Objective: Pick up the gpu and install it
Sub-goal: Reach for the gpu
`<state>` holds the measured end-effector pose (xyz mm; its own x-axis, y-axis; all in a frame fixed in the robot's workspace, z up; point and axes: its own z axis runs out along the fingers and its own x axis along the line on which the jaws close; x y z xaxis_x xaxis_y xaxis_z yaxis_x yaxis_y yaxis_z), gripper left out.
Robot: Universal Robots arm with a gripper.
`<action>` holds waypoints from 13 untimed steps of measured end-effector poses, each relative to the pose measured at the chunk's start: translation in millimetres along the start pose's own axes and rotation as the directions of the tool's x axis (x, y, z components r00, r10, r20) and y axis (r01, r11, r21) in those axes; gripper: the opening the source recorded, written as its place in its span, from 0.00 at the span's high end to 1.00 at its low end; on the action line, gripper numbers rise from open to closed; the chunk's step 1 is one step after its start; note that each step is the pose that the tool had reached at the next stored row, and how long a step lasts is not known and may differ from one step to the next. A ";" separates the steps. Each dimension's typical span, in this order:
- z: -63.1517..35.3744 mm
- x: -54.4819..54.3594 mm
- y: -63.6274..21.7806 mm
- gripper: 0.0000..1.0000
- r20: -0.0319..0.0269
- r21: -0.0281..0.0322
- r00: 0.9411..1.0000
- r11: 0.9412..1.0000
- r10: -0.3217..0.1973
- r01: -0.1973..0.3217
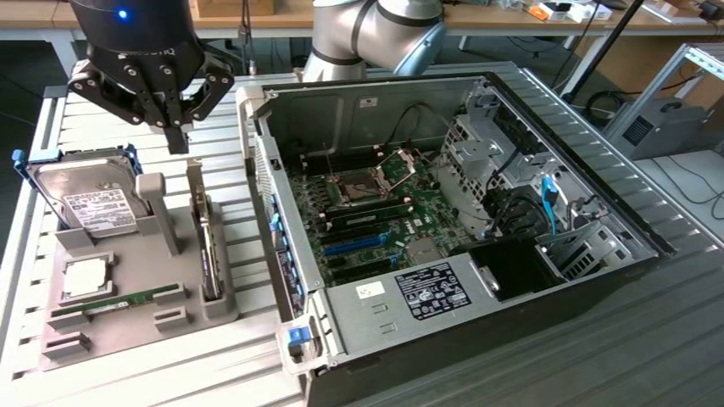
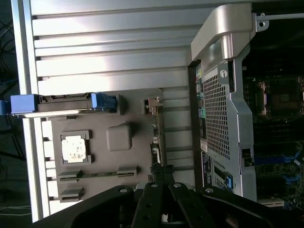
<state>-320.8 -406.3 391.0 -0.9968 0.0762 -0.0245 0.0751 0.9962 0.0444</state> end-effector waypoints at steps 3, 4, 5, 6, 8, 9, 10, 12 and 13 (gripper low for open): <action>-0.2 0.2 -4.0 0.89 0.000 0.000 1.000 1.000 0.000 0.000; -0.2 0.3 -5.7 0.89 0.000 0.000 1.000 1.000 0.000 0.000; -0.4 0.3 -7.4 0.89 0.000 0.000 1.000 1.000 0.000 0.000; -0.5 0.4 -9.3 0.89 0.000 0.000 1.000 1.000 0.000 0.000; -0.5 0.5 -11.5 0.89 0.000 0.000 1.000 1.000 0.000 0.000; -0.6 0.6 -13.2 0.89 0.000 0.000 1.000 1.000 0.000 0.000; -0.6 0.6 -13.9 0.89 0.000 0.000 1.000 1.000 0.000 0.000; -0.6 0.8 -15.3 0.89 0.000 0.000 1.000 1.000 0.000 0.000; -0.6 0.9 -15.8 0.89 0.000 0.000 1.000 1.000 0.000 0.000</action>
<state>-322.9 -422.1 390.9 -0.9968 0.0762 -0.0244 0.0751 0.9962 0.0444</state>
